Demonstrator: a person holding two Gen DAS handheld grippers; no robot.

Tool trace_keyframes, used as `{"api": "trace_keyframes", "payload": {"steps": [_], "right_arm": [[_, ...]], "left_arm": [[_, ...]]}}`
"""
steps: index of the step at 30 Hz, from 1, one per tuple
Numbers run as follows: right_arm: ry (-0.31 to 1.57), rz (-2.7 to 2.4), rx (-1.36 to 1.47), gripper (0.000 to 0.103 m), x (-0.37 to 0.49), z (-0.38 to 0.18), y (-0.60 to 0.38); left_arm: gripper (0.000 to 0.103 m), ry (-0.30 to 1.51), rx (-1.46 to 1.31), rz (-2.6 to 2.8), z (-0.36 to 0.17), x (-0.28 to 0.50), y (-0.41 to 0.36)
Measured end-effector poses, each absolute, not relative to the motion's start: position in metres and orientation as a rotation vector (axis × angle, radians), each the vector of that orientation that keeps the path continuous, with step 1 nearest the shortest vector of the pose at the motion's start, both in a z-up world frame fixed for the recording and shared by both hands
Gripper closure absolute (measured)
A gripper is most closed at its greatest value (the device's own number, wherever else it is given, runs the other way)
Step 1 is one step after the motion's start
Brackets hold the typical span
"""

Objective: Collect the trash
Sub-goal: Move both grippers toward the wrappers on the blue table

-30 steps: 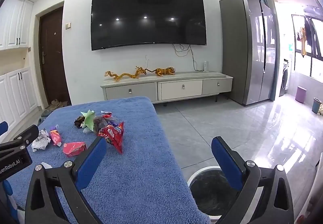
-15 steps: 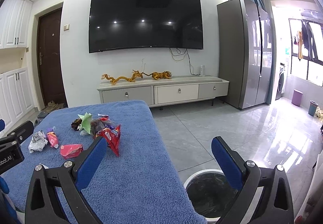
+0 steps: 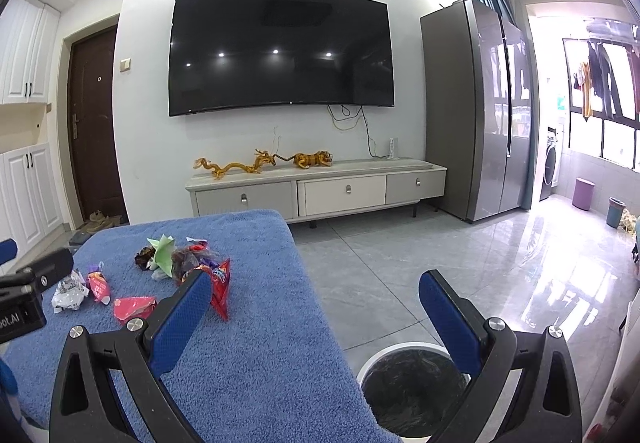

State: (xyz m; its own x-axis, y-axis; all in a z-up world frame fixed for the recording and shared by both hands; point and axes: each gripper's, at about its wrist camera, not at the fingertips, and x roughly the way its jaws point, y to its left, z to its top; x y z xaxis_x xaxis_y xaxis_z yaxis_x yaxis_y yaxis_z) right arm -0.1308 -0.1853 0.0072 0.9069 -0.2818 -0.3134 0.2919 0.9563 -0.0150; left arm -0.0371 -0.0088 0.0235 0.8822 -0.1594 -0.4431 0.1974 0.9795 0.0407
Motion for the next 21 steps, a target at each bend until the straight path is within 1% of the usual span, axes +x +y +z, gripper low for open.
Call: {"api": "trace_keyframes", "payload": {"steps": [11,21], "right_arm": [[0.323,-0.285,0.084,0.000,-0.125,0.001,-0.203],[0.386,-0.317,0.116,0.000,-0.117,-0.014,-0.228]], "left_arm": [[0.000,0.447,0.073,-0.194,0.017,-0.029,-0.015],[0.000,0.531,0.122,-0.346,0.005,-0.011,-0.048]]}}
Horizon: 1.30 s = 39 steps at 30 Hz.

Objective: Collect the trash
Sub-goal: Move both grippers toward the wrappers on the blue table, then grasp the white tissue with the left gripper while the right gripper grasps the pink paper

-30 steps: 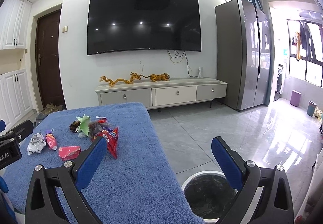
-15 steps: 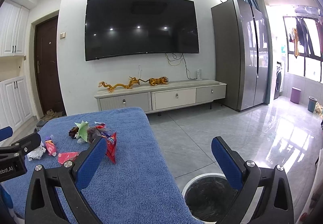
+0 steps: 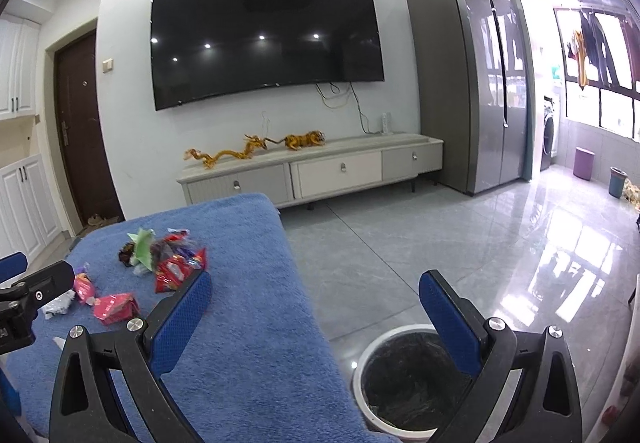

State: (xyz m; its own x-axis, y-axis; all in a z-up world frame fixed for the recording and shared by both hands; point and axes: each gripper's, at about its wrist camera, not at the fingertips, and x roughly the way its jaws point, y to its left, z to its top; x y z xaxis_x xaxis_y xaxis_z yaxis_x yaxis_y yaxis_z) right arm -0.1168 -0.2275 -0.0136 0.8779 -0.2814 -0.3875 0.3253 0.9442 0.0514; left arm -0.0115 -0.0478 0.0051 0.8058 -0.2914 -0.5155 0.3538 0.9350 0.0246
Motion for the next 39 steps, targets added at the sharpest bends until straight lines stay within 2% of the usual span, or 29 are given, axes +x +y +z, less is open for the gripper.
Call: {"api": "trace_keyframes", "payload": {"steps": [10,17,22,25,28,30,35,39], "right_arm": [[0.471,-0.408,0.116,0.000,-0.109,-0.023,-0.255],[0.532,-0.323,0.049,0.000,-0.088,-0.021,-0.231],[0.587,-0.166,0.003,0.000,-0.058,-0.019,-0.197],[0.628,-0.034,0.005,0.000,-0.036,-0.021,-0.172],[0.670,0.123,-0.011,0.006,-0.015,-0.026,-0.139],[0.699,0.219,-0.027,0.006,-0.003,-0.031,-0.116],[0.767,0.412,-0.050,0.006,0.023,-0.048,-0.069],[0.823,0.469,-0.070,0.006,0.046,-0.066,-0.049]], "left_arm": [[0.000,0.492,0.202,-0.463,-0.006,-0.023,-0.071],[0.000,0.547,0.143,-0.395,-0.023,0.000,-0.016],[0.000,0.673,0.109,-0.335,-0.060,0.014,0.034],[0.004,0.732,0.070,-0.330,-0.079,0.017,0.058],[0.011,0.761,0.029,-0.354,-0.088,0.020,0.069],[0.023,0.780,0.007,-0.372,-0.094,0.022,0.073],[0.038,0.827,-0.001,-0.417,-0.108,0.023,0.073],[0.040,0.803,0.031,-0.428,-0.114,0.013,0.071]]}}
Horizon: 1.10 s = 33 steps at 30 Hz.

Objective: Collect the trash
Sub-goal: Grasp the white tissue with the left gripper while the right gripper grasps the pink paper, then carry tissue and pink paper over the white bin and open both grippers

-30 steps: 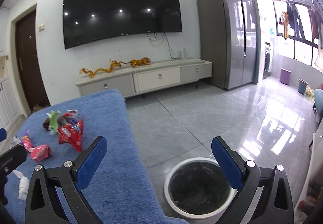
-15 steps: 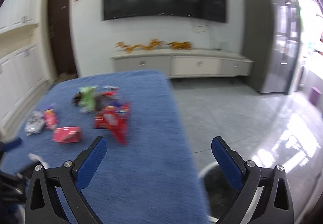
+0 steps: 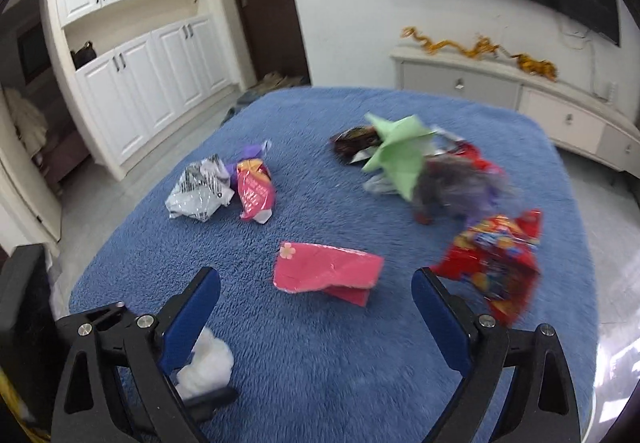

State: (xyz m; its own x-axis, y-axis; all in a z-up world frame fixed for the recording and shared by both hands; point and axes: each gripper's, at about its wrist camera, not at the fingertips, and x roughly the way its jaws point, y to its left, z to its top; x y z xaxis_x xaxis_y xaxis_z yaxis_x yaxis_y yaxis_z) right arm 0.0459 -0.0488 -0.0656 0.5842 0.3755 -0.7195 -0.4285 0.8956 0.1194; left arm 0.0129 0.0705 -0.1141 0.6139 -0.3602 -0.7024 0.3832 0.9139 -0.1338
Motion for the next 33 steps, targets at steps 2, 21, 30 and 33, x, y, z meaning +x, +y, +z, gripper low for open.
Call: {"api": "trace_keyframes", "payload": {"steps": [2,21,30,33], "right_arm": [[0.840,0.474,-0.119,0.006,0.055,-0.073,-0.042],[0.898,0.474,0.017,0.033,0.074,-0.092,-0.063],[0.727,0.458,0.170,0.033,0.025,-0.034,-0.132],[0.659,0.336,0.208,0.033,-0.004,-0.019,-0.189]], "left_arm": [[0.041,0.775,0.045,-0.423,-0.117,0.008,0.070],[0.081,0.783,-0.010,-0.396,-0.101,0.008,0.083],[0.081,0.713,0.080,-0.481,-0.049,0.004,0.044],[0.081,0.686,0.117,-0.554,-0.031,0.007,0.006]]}}
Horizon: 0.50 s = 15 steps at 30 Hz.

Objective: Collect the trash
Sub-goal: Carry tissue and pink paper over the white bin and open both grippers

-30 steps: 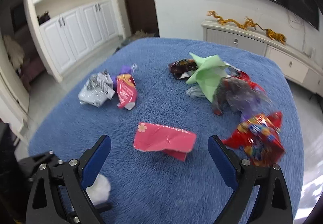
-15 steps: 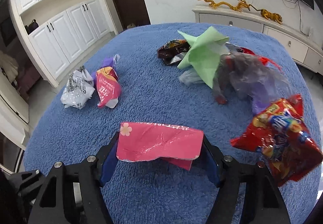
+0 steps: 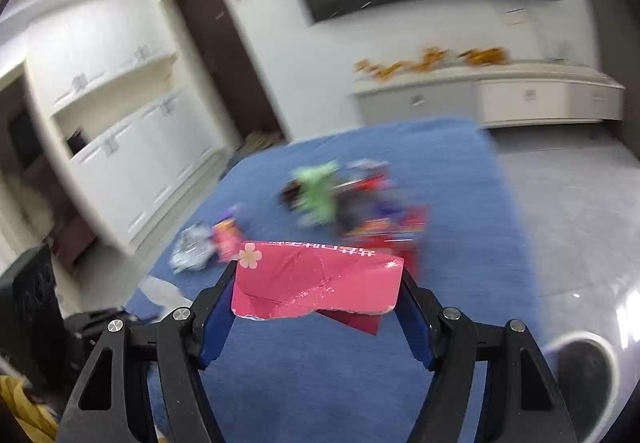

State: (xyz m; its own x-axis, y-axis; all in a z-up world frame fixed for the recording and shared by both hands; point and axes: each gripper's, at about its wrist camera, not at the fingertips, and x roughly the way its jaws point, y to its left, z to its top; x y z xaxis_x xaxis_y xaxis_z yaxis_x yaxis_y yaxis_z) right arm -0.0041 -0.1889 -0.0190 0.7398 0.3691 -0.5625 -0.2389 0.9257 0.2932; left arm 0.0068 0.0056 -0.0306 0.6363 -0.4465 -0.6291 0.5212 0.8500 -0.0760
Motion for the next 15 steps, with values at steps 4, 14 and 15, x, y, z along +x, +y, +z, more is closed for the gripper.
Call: {"api": "trace_keyframes", "payload": {"steps": [4,14,15], "right_arm": [[0.626,0.134,0.222,0.033,-0.040,-0.020,-0.268],[0.773,-0.206,0.392,0.031,-0.080,-0.114,-0.423],[0.785,-0.214,0.408,0.031,-0.081,-0.121,-0.429]], "left_arm": [[0.081,0.665,0.178,-0.679,-0.013,0.012,-0.062],[0.078,0.766,0.340,-0.891,-0.035,0.037,-0.251],[0.078,0.782,0.347,-0.910,-0.040,0.039,-0.266]]}}
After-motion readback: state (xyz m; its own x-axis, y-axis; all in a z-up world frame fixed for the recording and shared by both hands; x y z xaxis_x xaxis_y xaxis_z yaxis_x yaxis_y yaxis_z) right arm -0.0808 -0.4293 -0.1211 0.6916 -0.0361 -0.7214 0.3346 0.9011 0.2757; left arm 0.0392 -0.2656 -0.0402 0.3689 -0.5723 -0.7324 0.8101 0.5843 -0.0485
